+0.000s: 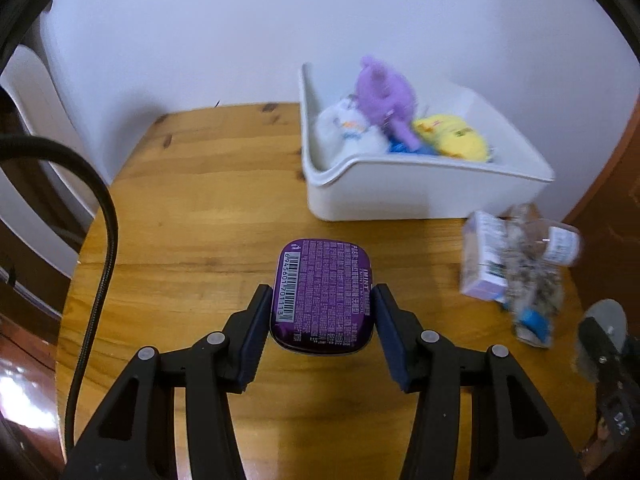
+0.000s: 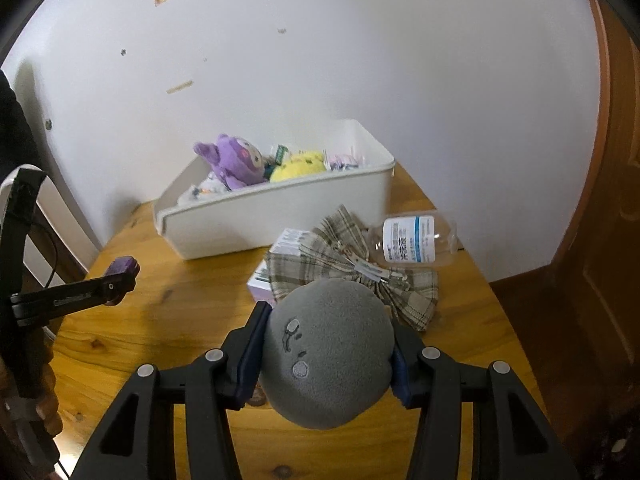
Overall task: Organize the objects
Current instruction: 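Lift the purple tin and grey pouch and carry both over the tray, then open both tools to drop the tin and grey pouch into the tray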
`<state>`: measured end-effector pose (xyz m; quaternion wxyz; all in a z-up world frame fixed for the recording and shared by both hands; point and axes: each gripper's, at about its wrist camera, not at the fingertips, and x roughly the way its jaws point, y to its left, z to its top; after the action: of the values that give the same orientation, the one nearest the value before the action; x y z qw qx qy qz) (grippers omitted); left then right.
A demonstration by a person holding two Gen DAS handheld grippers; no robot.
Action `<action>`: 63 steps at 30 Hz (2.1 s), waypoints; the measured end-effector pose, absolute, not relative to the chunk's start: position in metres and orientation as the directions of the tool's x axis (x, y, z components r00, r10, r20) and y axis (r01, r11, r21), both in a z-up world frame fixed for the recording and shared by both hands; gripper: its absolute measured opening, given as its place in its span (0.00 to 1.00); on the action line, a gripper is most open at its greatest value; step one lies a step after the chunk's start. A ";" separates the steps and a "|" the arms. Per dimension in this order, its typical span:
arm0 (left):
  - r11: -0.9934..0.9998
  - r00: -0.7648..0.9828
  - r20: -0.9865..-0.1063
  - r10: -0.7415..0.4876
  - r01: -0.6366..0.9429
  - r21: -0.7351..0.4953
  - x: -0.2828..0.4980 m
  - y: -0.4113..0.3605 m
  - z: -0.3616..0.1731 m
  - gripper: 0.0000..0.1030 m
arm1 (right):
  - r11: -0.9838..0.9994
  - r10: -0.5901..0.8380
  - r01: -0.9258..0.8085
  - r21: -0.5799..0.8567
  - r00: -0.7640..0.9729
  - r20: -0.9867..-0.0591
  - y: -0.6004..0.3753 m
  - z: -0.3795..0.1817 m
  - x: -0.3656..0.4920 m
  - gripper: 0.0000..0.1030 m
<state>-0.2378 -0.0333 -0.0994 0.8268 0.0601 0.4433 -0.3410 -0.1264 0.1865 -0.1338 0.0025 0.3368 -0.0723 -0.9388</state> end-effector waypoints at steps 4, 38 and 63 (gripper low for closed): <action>0.722 0.367 -0.745 -0.557 0.657 -0.216 -0.250 -0.025 -0.070 0.53 | -0.990 -0.058 -0.032 0.137 -0.796 -0.602 0.183 -0.114 -0.110 0.51; 0.646 0.409 -0.679 -0.610 0.753 -0.127 -0.126 -0.206 0.096 0.53 | -0.998 -0.022 -0.006 0.065 -0.907 -0.420 0.184 0.023 -0.262 0.52; 0.604 0.329 -0.808 -0.488 0.796 -0.041 -0.083 -0.285 -0.020 0.54 | -1.000 0.011 -0.002 -0.017 -0.794 -0.608 0.171 -0.086 -0.351 0.78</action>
<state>-0.0834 -0.2846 -0.0202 0.7938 0.1854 0.4148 -0.4043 -0.3507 0.1710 -0.0857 -0.0035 0.3212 0.0076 -0.9470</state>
